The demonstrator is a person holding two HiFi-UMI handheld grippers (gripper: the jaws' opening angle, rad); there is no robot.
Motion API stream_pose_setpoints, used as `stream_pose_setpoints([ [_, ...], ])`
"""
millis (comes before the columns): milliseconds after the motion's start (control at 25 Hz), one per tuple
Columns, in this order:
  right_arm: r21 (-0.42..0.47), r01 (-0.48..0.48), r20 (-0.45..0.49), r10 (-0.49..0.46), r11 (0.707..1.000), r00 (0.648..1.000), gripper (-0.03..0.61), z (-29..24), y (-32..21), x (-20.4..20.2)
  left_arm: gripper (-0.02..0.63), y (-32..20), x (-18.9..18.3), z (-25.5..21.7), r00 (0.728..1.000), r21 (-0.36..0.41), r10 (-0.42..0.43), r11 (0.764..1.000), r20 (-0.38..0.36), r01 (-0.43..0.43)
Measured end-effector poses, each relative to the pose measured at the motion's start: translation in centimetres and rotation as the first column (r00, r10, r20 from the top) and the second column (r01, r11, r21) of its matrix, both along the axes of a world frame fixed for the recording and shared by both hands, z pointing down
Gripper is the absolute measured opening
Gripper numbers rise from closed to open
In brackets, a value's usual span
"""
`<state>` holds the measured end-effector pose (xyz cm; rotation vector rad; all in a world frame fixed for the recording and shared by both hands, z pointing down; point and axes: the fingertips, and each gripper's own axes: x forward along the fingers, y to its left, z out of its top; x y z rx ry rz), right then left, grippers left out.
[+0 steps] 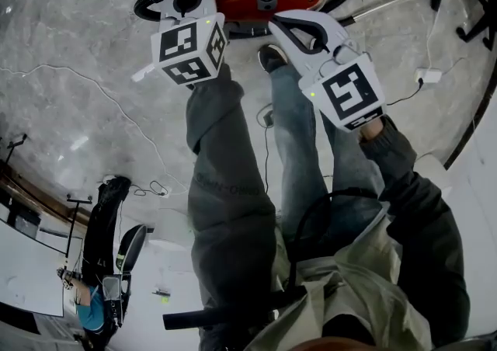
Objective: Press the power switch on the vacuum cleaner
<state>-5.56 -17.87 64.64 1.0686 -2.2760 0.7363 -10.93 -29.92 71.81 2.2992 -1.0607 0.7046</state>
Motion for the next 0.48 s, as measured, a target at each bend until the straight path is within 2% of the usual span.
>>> stream_pose_setpoints([
  [280,-0.007,-0.025,0.040,0.026,1.000,0.999,0.000,0.1,0.9,0.6,0.005,0.2,0.1,-0.1,0.999,0.061,-0.003,0.998,0.042,0.001],
  [400,-0.021,-0.051,0.078,0.053,0.998,0.996,0.000,-0.1,1.2,0.7,0.005,0.8,0.0,-0.1,0.997,0.103,-0.031,0.994,0.066,0.024],
  [480,-0.030,-0.061,0.094,0.064,0.998,0.994,0.000,-0.1,1.4,0.9,0.005,1.2,-0.2,-0.2,0.996,0.119,-0.066,0.991,0.054,0.059],
])
